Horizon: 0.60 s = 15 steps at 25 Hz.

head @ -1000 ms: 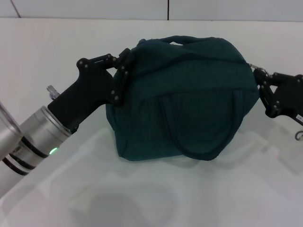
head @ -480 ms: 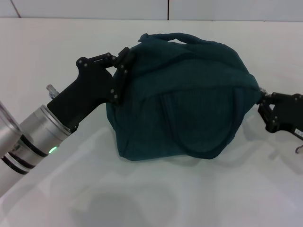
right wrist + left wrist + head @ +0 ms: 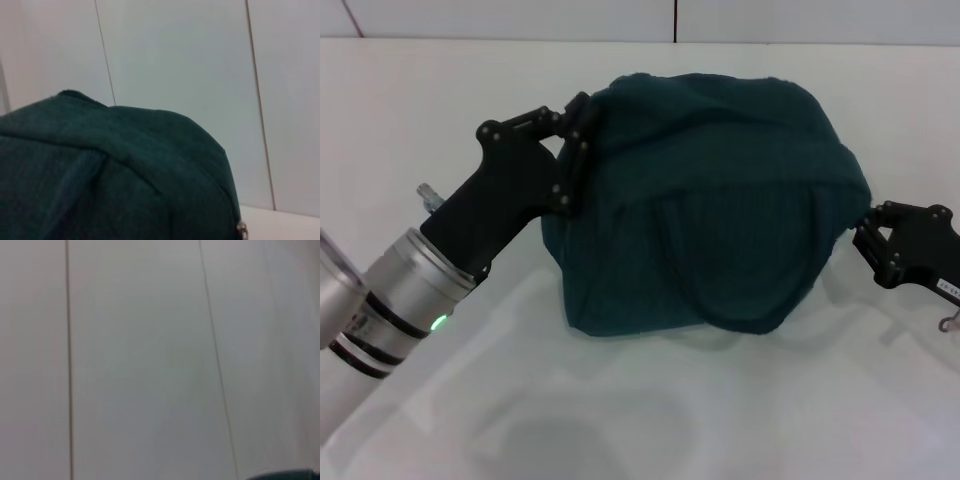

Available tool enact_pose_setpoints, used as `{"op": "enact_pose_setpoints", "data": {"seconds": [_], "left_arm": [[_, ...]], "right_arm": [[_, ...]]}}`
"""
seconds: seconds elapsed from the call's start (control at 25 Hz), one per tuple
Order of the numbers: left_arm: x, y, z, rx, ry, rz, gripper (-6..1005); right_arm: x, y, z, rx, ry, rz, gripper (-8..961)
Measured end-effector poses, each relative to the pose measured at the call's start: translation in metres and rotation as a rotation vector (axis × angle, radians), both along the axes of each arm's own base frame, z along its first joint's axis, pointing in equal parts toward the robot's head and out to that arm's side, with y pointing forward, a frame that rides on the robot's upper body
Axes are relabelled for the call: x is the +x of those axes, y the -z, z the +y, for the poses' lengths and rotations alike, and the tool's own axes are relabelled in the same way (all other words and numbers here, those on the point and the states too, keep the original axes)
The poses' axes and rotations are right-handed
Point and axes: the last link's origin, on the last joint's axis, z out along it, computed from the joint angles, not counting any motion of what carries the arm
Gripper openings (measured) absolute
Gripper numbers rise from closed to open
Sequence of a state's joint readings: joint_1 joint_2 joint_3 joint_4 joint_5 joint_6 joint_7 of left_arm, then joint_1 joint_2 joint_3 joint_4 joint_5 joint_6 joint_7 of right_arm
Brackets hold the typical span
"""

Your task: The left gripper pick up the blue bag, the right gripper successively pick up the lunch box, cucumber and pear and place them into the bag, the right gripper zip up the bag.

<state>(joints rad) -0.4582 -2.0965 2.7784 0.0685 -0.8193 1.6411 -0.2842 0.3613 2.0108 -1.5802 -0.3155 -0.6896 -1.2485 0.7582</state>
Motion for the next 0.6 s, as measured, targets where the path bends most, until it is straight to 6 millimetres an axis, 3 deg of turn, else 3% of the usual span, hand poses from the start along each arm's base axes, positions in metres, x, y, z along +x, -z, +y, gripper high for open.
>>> {"op": "enact_pose_setpoints", "data": {"seconds": [0.16, 0.36, 0.6], "left_arm": [[0.001, 0.001, -0.004, 0.037, -0.013, -0.017, 66], [0.004, 0.004, -0.005, 0.027, -0.016, -0.042, 254], [0.009, -0.004, -0.009, -0.058, 0.013, -0.159, 417]], "right_arm": [[0.001, -0.002, -0.001, 0.009, 0.006, 0.015, 148], [0.004, -0.012, -0.01, 0.045, 0.005, 0.076, 171], [0.0, -0.039, -0.025, 0.131, -0.063, 0.222, 362]]}}
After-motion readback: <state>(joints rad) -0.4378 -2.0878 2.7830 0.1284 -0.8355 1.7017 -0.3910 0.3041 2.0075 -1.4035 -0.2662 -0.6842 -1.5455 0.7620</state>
